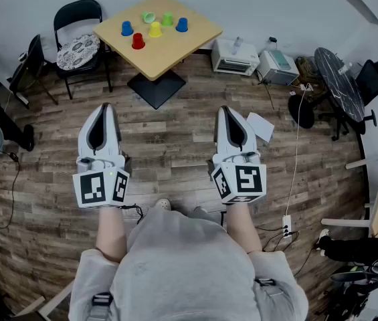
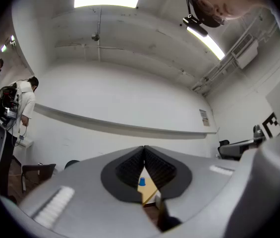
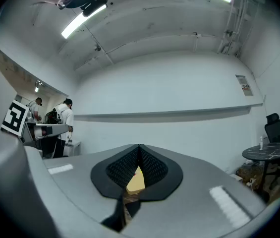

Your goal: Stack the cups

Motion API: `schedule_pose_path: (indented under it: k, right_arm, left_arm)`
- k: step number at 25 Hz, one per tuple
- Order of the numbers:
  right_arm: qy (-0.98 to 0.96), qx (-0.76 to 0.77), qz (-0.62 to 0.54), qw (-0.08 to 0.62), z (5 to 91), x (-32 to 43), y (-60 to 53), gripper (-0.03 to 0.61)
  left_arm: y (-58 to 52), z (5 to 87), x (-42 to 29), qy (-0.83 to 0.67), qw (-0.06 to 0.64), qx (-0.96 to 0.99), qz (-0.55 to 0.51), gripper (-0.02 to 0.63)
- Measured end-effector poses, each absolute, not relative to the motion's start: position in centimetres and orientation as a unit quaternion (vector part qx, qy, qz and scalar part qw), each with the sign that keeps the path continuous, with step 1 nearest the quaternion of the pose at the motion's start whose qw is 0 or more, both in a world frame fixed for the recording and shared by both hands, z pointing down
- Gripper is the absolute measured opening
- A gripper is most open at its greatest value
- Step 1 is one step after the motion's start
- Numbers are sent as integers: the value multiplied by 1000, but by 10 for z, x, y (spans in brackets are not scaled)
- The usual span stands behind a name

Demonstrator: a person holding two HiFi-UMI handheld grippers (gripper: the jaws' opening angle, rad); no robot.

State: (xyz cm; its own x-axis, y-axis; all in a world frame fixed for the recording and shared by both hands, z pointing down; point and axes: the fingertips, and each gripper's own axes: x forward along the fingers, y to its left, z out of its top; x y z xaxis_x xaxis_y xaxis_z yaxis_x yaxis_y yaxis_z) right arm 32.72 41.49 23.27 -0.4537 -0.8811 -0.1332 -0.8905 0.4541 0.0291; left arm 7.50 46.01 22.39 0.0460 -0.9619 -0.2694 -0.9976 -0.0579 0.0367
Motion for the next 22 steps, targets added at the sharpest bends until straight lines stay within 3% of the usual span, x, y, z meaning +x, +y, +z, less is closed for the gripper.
schedule_pose_path:
  k: [22]
  right_arm:
    - [838,-542,41,45,242,305,401,3]
  left_arm:
    - [443,230,50,669,81,-731,107,58]
